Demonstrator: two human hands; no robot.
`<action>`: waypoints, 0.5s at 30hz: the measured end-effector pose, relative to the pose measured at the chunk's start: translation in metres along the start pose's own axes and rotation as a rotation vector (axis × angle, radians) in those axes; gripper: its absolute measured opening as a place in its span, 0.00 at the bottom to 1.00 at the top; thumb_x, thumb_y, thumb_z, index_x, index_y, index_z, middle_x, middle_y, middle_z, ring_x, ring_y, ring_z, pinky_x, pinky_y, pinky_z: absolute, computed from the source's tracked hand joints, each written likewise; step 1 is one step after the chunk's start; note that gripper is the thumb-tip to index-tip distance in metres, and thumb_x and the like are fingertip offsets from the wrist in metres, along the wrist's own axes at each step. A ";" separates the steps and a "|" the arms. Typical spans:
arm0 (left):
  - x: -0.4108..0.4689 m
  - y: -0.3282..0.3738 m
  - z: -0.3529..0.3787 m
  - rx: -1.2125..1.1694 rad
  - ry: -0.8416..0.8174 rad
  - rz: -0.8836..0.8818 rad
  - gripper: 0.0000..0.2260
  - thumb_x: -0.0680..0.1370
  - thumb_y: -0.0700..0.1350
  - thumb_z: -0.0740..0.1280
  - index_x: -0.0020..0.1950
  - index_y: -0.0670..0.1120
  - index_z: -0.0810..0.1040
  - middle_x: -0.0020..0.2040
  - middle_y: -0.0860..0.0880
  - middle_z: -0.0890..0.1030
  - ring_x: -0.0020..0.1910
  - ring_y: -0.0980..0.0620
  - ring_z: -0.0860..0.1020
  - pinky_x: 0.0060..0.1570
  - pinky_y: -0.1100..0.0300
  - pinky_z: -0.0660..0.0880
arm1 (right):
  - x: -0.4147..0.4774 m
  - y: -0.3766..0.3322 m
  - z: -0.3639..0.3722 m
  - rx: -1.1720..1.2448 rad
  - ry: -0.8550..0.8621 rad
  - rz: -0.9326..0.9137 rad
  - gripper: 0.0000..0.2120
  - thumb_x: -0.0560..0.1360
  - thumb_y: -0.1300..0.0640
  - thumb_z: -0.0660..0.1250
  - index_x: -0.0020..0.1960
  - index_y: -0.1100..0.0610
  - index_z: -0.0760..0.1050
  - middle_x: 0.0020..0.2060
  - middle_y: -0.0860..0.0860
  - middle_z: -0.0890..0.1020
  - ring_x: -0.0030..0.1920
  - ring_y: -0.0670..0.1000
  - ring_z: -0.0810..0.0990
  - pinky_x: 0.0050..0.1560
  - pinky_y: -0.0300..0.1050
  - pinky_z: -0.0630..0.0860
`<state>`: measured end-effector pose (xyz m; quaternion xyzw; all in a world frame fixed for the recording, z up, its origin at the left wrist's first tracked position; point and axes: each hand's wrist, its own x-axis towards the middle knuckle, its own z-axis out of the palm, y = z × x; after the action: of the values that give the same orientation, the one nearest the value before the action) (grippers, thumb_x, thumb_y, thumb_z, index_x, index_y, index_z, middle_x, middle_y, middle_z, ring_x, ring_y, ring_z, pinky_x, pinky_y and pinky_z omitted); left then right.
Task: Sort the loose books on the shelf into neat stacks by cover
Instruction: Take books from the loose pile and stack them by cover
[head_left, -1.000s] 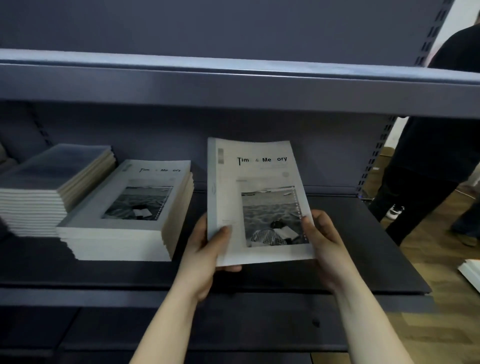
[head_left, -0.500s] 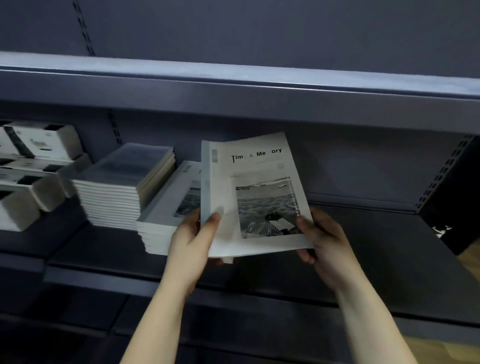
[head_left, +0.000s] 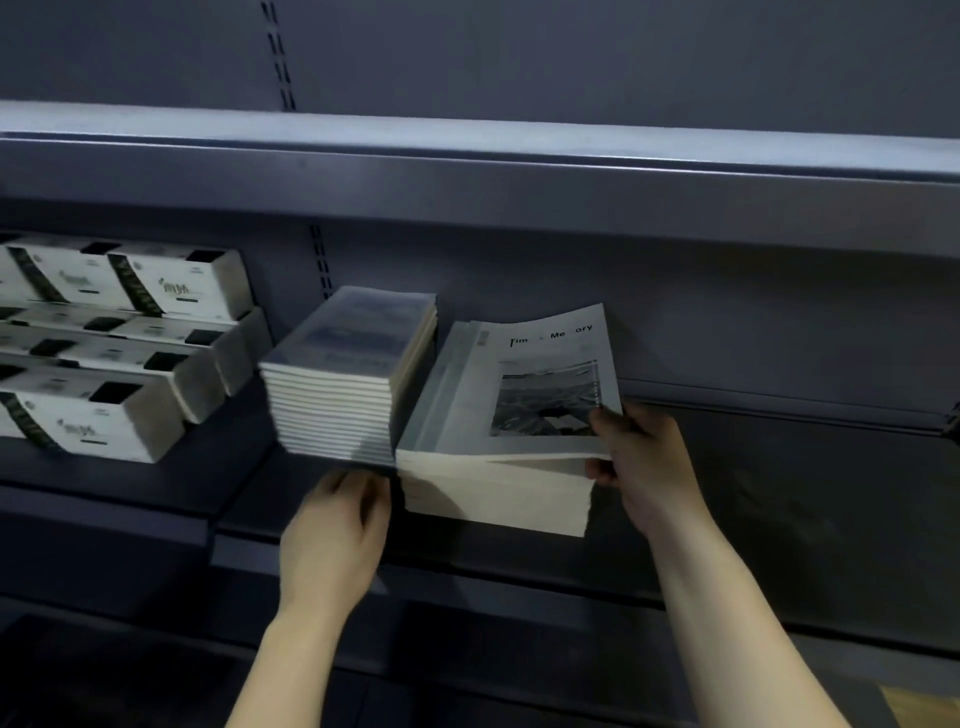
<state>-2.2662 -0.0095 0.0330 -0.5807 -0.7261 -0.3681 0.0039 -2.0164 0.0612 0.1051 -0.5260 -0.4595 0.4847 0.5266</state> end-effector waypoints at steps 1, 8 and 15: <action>0.002 -0.007 0.002 -0.006 -0.041 0.015 0.09 0.78 0.46 0.61 0.43 0.45 0.78 0.40 0.51 0.74 0.37 0.49 0.73 0.33 0.55 0.72 | 0.001 0.002 0.004 -0.027 0.001 -0.007 0.07 0.79 0.60 0.63 0.54 0.58 0.78 0.46 0.53 0.81 0.32 0.50 0.77 0.31 0.45 0.73; 0.008 -0.029 0.020 0.112 -0.067 0.180 0.16 0.75 0.54 0.53 0.42 0.50 0.79 0.40 0.53 0.77 0.41 0.49 0.74 0.41 0.56 0.65 | 0.005 0.005 0.015 -0.309 0.070 -0.104 0.07 0.77 0.58 0.65 0.44 0.49 0.78 0.42 0.49 0.83 0.36 0.49 0.80 0.30 0.43 0.78; 0.010 -0.040 0.031 0.141 -0.085 0.232 0.17 0.76 0.53 0.53 0.42 0.49 0.80 0.41 0.53 0.77 0.41 0.49 0.74 0.42 0.55 0.68 | 0.010 0.013 0.019 -0.671 0.181 -0.225 0.10 0.76 0.54 0.65 0.37 0.54 0.75 0.30 0.47 0.78 0.32 0.47 0.75 0.29 0.40 0.65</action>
<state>-2.2900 0.0130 -0.0064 -0.6741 -0.6776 -0.2885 0.0565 -2.0349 0.0730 0.0918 -0.6564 -0.5995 0.1972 0.4133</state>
